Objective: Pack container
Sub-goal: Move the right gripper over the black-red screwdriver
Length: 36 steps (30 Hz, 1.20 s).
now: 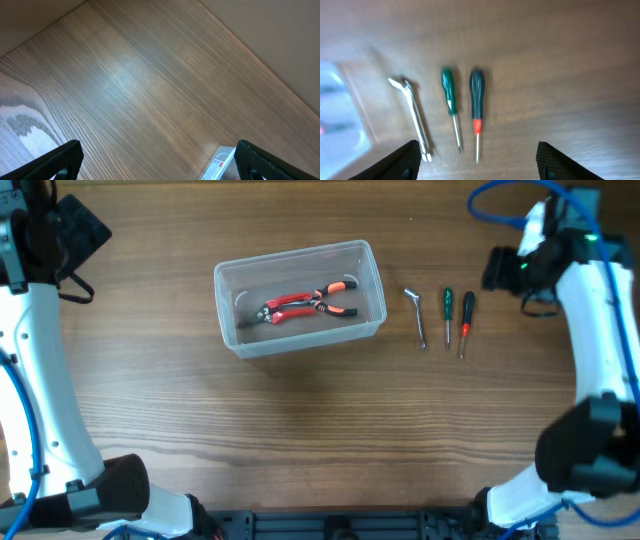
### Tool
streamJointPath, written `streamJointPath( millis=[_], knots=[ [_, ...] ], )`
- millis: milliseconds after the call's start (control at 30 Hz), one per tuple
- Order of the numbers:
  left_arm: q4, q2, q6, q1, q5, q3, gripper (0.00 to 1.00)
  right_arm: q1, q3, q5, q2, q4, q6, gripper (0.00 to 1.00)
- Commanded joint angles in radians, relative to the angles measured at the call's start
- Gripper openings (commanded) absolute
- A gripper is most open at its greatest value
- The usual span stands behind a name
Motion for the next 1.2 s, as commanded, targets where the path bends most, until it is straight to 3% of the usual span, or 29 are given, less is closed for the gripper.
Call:
streamJointPath(
  millis=[0, 100, 367, 1067, 1167],
  knots=[
    [-0.001, 0.006, 0.019, 0.004, -0.008, 0.011, 1.00, 0.010, -0.023, -0.018, 0.077, 0.005, 0.017, 0.73],
    [-0.001, 0.006, 0.019, 0.004, -0.008, 0.011, 1.00, 0.010, -0.024, -0.026, 0.154, 0.005, -0.019, 0.73],
    [-0.001, 0.006, 0.019, 0.004, -0.008, 0.011, 1.00, 0.012, -0.024, -0.026, 0.262, 0.063, -0.061, 0.55],
    [-0.001, 0.006, 0.019, 0.004, -0.008, 0.011, 1.00, 0.012, -0.024, -0.037, 0.376, 0.147, -0.049, 0.54],
    [-0.001, 0.006, 0.019, 0.004, -0.008, 0.011, 1.00, 0.013, -0.025, -0.037, 0.383, 0.153, -0.043, 0.47]
  ],
)
